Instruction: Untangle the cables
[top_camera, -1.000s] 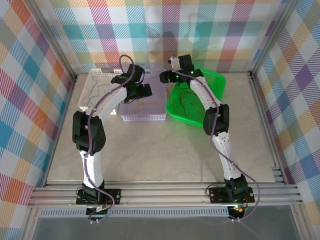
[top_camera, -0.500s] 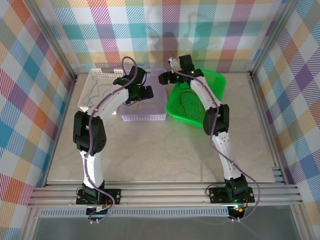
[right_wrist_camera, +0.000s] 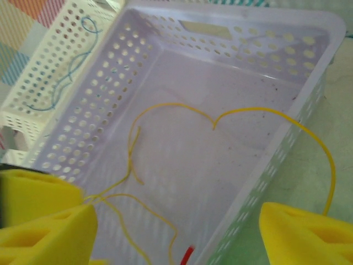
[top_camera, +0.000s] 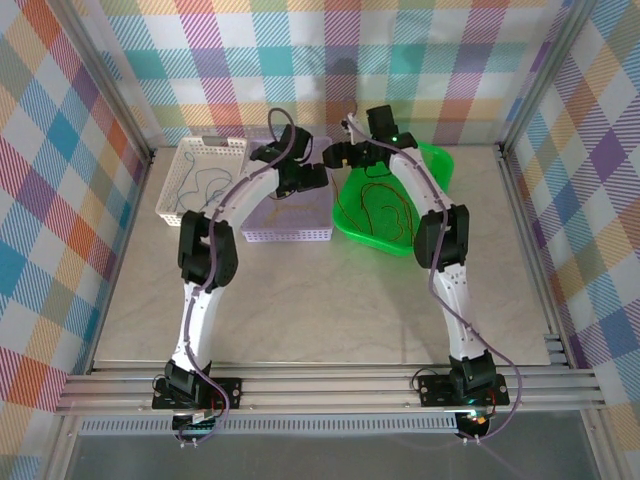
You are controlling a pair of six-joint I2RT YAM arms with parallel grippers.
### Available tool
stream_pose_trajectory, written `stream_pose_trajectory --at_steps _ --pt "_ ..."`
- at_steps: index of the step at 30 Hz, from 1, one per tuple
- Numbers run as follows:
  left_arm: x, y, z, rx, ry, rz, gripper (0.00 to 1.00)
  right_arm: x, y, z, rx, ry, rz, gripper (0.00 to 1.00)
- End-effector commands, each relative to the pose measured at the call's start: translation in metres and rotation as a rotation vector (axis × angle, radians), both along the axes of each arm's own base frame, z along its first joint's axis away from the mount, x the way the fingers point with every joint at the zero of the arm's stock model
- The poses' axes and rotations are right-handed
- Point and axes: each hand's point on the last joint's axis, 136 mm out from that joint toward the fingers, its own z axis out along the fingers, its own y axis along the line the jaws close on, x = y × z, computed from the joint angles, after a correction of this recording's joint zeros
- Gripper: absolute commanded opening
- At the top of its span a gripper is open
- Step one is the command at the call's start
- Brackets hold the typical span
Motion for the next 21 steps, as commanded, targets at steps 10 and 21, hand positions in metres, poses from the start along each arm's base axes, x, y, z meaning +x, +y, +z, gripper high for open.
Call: stream_pose_trajectory --at_steps 10,21 --pt "-0.008 -0.018 -0.052 -0.014 -0.008 -0.153 0.84 -0.036 -0.009 0.157 0.161 -0.242 0.019 0.78" --pt "0.005 -0.023 -0.066 -0.07 -0.054 -0.15 0.63 -0.051 -0.004 0.167 0.195 -0.242 0.056 0.78"
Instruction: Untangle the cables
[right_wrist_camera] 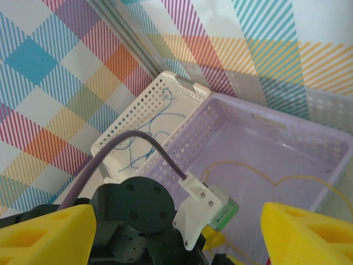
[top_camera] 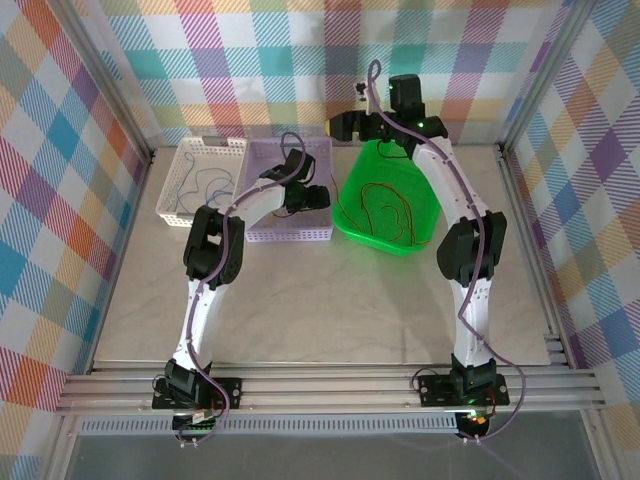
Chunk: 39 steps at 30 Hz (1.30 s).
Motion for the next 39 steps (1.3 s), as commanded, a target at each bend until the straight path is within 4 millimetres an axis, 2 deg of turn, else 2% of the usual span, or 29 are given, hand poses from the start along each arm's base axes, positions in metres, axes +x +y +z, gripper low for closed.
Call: stream_pose_trajectory --at_steps 1,8,12,13,17,21,25,27,29,37,39 --pt "0.007 -0.006 0.007 -0.049 -0.043 -0.007 0.6 -0.011 0.003 0.028 0.042 -0.057 0.035 0.78" --pt "0.018 0.005 0.006 -0.074 -0.058 0.04 0.24 -0.02 0.004 0.033 0.042 -0.072 0.048 0.78" --pt "0.026 0.012 0.014 -0.147 -0.094 0.073 0.01 -0.026 0.003 0.037 0.046 -0.083 0.051 0.78" --pt "0.027 0.016 0.016 -0.165 -0.101 0.085 0.0 -0.027 0.003 0.038 0.046 -0.086 0.051 0.78" --pt "0.032 0.034 0.025 -0.208 -0.124 0.141 0.0 -0.031 0.003 0.041 0.049 -0.089 0.053 0.78" --pt "0.032 0.052 0.047 -0.27 -0.178 0.194 0.0 -0.036 0.003 0.043 0.052 -0.098 0.054 0.78" --pt "0.025 0.028 0.065 -0.354 -0.19 0.088 0.0 -0.036 0.004 0.041 0.053 -0.095 0.057 0.79" --pt "0.021 0.017 0.067 -0.396 -0.181 0.049 0.09 -0.036 0.005 0.04 0.051 -0.09 0.06 0.79" --pt "0.019 0.008 0.065 -0.426 -0.168 0.019 0.3 -0.037 0.006 0.039 0.05 -0.086 0.061 0.79" --pt "0.016 -0.004 0.055 -0.428 -0.153 -0.065 0.57 -0.039 0.009 0.039 0.053 -0.082 0.062 0.82" --pt "0.016 -0.008 0.051 -0.417 -0.147 -0.083 0.6 -0.039 0.009 0.039 0.053 -0.085 0.061 0.83"
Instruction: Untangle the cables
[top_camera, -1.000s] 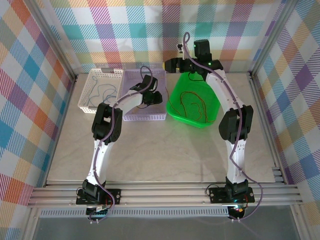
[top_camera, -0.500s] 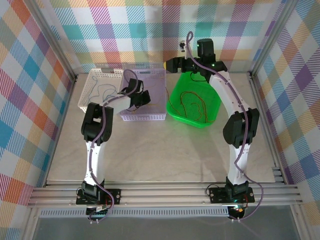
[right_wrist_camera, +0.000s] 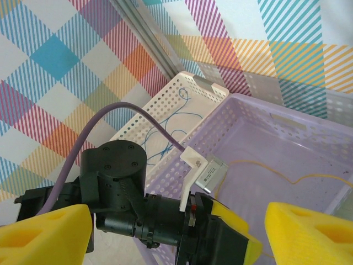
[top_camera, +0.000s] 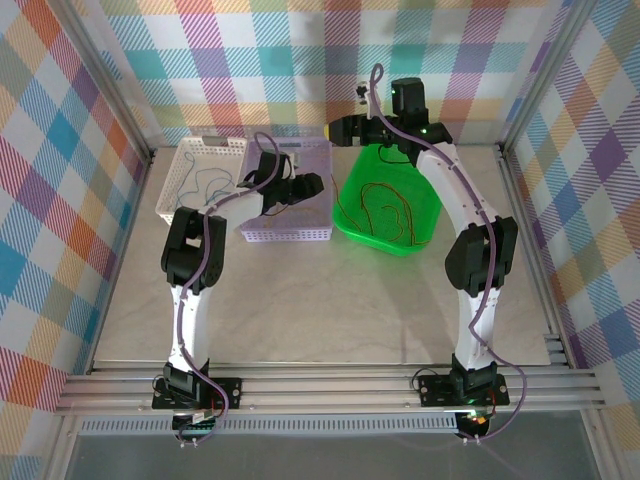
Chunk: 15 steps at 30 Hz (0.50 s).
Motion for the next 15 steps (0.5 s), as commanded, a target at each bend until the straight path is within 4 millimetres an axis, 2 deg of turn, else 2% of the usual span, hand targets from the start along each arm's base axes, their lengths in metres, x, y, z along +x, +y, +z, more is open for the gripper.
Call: stream_pose_trajectory --at_steps 1,5,10,15 --pt "0.002 -0.011 -0.003 0.007 -0.017 -0.062 0.61 -0.011 0.004 0.021 0.026 -0.048 0.023 0.83" --pt "0.004 -0.018 -0.012 0.029 -0.007 -0.083 0.62 -0.013 0.003 0.021 0.022 -0.056 0.018 0.9" --pt "0.004 -0.024 -0.02 0.036 0.003 -0.103 0.64 -0.014 0.002 0.021 0.017 -0.065 0.016 0.93" --pt "-0.002 -0.033 -0.021 0.013 -0.009 -0.139 0.66 -0.013 0.002 0.017 0.017 -0.06 0.017 0.97"
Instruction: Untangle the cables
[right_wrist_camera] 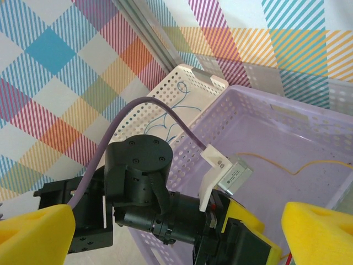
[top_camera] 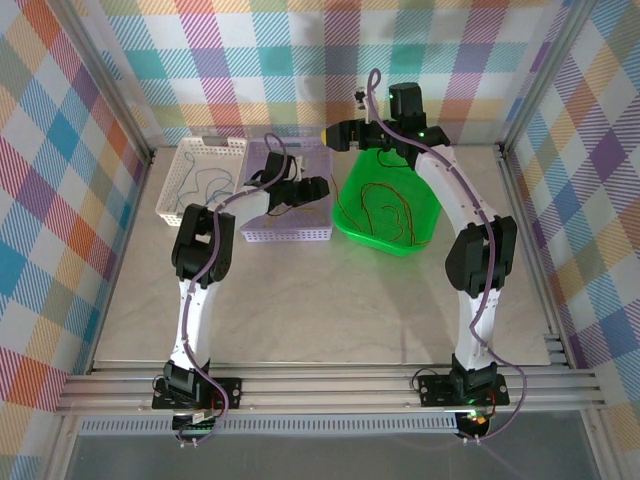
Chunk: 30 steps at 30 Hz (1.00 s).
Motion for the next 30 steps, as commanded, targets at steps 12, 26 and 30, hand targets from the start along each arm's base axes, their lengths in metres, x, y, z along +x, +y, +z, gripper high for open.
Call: stream_pose_trajectory --at_steps 12,26,30 --pt "-0.001 -0.021 0.008 -0.038 -0.05 -0.078 0.66 -0.014 0.0 0.023 0.029 -0.08 0.022 0.99" --pt "0.008 -0.019 -0.008 0.0 -0.036 -0.061 0.37 -0.015 0.001 0.018 0.028 -0.081 0.031 0.99" --pt "0.008 -0.015 -0.017 0.004 -0.015 -0.057 0.21 -0.014 0.001 0.012 0.019 -0.072 0.028 0.99"
